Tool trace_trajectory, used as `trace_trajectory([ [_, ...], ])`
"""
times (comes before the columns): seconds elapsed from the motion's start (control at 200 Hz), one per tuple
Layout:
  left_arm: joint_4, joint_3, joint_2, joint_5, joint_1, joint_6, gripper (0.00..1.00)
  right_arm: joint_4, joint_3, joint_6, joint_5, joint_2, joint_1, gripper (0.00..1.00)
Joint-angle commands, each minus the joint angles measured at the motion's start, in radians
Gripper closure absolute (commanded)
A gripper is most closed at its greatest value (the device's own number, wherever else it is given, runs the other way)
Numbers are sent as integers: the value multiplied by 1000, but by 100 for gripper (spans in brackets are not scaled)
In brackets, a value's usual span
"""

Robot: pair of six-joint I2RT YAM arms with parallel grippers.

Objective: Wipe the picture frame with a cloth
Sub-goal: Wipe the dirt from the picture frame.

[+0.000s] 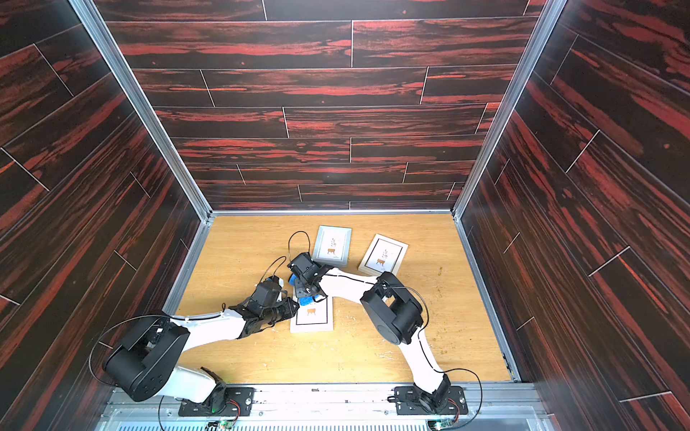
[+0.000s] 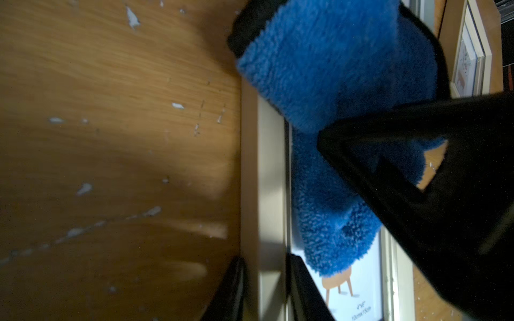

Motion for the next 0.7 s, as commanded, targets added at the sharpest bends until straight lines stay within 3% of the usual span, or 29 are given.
trace_trajectory([
  [0.0,-142,-51,23,-12,0,-15,76,-32,-118,19,42,-49,-87,100],
  [0.21,-151,-54,3,-24,0,-15,76,46,-141,28,-54,-48,-45,100],
  [0.406,-138,-57,6,-21,0,-27,76,0,-51,34,-23,-15,-15,100],
  [0.556,-127,-55,17,-22,0,-28,76,4,-173,17,35,-96,-92,100],
  [0.691,-119,-55,19,-16,0,-29,76,73,-270,25,-27,-143,-118,100],
])
